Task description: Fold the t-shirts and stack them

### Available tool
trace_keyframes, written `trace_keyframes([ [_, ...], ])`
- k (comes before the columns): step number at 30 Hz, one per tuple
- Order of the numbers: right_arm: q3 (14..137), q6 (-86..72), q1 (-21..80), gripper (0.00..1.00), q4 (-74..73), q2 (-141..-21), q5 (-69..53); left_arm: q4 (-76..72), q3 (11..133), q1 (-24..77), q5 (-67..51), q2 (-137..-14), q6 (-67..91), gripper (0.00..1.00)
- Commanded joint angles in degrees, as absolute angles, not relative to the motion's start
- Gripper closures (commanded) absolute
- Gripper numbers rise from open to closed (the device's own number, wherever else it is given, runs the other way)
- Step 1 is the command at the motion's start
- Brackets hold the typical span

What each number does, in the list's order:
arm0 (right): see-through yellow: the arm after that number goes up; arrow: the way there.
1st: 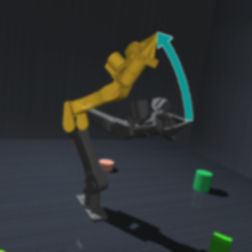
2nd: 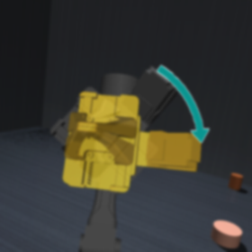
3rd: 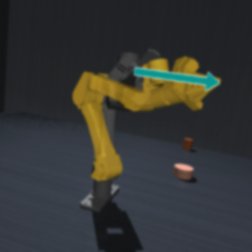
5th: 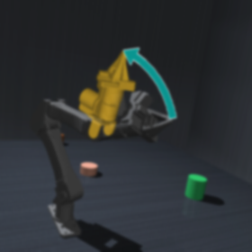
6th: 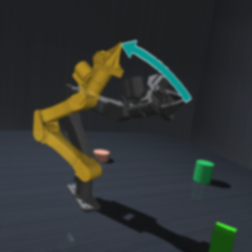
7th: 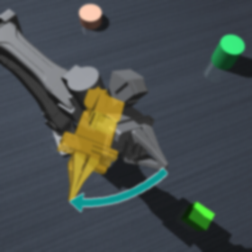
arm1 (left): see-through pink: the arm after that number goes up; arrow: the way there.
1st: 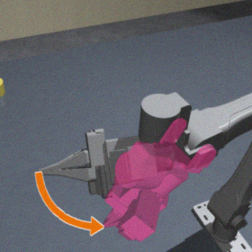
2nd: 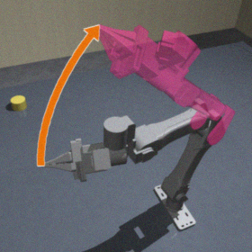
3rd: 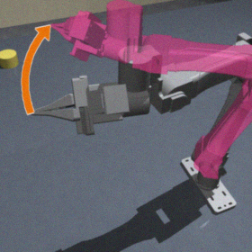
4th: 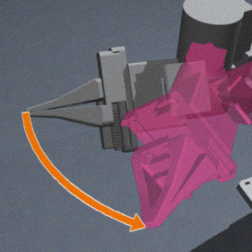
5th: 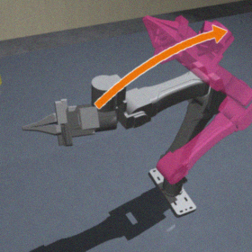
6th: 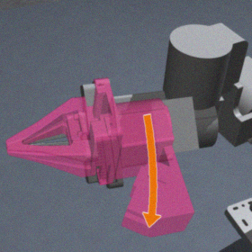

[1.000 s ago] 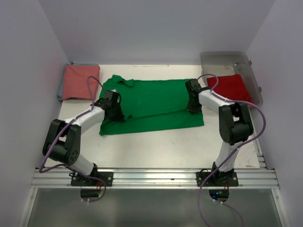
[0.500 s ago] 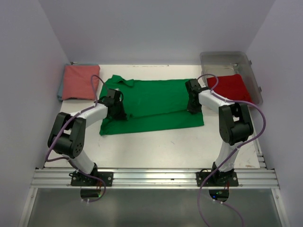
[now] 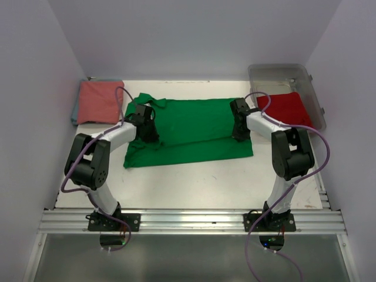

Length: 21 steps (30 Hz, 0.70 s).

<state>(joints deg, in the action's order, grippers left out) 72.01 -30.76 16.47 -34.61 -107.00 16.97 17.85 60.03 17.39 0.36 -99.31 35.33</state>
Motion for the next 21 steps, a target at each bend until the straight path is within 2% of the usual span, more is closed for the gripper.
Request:
trace_keyframes([
  [1,72.2,-29.9,16.3,1.0,-33.3,-107.2,17.3,18.4,62.1,17.3,-2.5,-97.9,34.6,0.75],
  [9,72.2,-30.4,16.3,1.0,-32.9,-108.0,17.2,22.2,58.8,17.5,-1.8,-89.1,34.2,0.73],
  [21,72.3,-30.4,16.3,1.0,-32.9,-108.2,17.2,22.4,57.7,17.9,-5.3,-93.5,32.3,0.73],
])
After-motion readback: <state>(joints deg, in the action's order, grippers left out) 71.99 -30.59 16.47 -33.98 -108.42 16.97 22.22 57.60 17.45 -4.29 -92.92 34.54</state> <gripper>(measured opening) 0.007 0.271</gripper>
